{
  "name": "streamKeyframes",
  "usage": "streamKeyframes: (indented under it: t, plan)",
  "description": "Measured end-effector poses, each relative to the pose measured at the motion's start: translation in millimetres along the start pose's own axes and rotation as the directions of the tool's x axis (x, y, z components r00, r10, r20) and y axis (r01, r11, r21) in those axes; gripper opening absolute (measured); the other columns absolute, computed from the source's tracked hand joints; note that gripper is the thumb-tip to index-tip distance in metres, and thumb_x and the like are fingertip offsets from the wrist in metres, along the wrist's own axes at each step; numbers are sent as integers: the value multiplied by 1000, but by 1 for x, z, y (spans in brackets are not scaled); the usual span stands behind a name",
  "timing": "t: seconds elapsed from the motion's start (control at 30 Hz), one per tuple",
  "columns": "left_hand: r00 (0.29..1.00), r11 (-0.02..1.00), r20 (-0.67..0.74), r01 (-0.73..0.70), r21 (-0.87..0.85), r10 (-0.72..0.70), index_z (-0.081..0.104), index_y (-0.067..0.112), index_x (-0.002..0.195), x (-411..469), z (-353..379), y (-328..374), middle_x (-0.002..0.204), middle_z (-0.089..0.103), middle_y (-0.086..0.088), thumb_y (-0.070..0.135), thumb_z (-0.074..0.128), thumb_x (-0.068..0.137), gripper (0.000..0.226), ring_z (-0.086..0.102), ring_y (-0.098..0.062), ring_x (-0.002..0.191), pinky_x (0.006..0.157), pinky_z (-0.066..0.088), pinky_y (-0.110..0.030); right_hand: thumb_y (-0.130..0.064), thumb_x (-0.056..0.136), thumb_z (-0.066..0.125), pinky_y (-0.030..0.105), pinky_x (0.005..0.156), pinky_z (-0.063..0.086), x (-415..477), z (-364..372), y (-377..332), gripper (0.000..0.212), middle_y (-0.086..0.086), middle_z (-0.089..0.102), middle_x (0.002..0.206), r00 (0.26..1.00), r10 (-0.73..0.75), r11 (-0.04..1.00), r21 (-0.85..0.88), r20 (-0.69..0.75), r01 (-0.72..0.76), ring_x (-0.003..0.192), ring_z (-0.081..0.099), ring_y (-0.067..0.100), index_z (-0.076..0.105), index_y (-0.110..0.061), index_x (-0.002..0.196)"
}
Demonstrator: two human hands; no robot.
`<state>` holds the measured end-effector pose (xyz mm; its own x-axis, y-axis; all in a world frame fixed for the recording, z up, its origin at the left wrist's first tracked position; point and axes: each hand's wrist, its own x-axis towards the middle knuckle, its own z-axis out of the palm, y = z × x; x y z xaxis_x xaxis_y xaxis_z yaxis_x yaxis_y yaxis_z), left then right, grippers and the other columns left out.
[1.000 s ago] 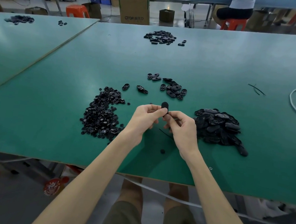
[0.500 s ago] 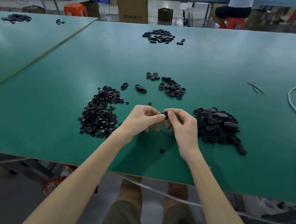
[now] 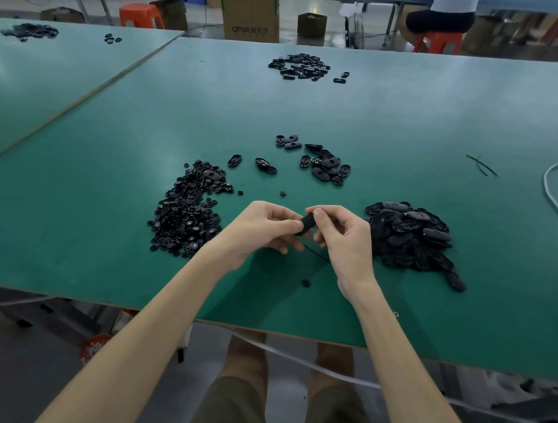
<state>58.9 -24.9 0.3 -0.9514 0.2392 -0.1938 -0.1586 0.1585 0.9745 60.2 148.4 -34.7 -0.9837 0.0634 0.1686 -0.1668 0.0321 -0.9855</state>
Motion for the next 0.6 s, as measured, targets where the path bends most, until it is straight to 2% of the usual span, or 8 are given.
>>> streamKeyframes:
  t: [0.23,0.37,0.6]
  plan:
    - [1000,993,4,11,-115,-10,71,-4,113,-2,3,-3,104,77,-15,8,65,99,19,74,-21,87,79,60,-30,-12,100,68,20,59,48,1,0,2,13,-8,71,69,1000,5,1000,9,-2,-5,62,58,8,80,-16,97]
    - [1000,993,-24,13,-118,-16,71,-5,113,0,4,-4,109,76,-19,10,68,98,22,73,-19,81,71,58,-26,-11,100,68,18,58,48,0,0,1,12,-8,74,73,1000,3,1000,21,-2,-3,61,58,7,79,-15,97]
    - [999,995,-43,16,-102,-21,73,-2,111,1,4,-8,102,79,-11,14,71,96,22,72,-15,76,63,54,-22,-11,100,68,19,59,48,1,0,2,12,-8,74,74,1000,-5,1000,21,5,5,61,58,8,79,-14,98]
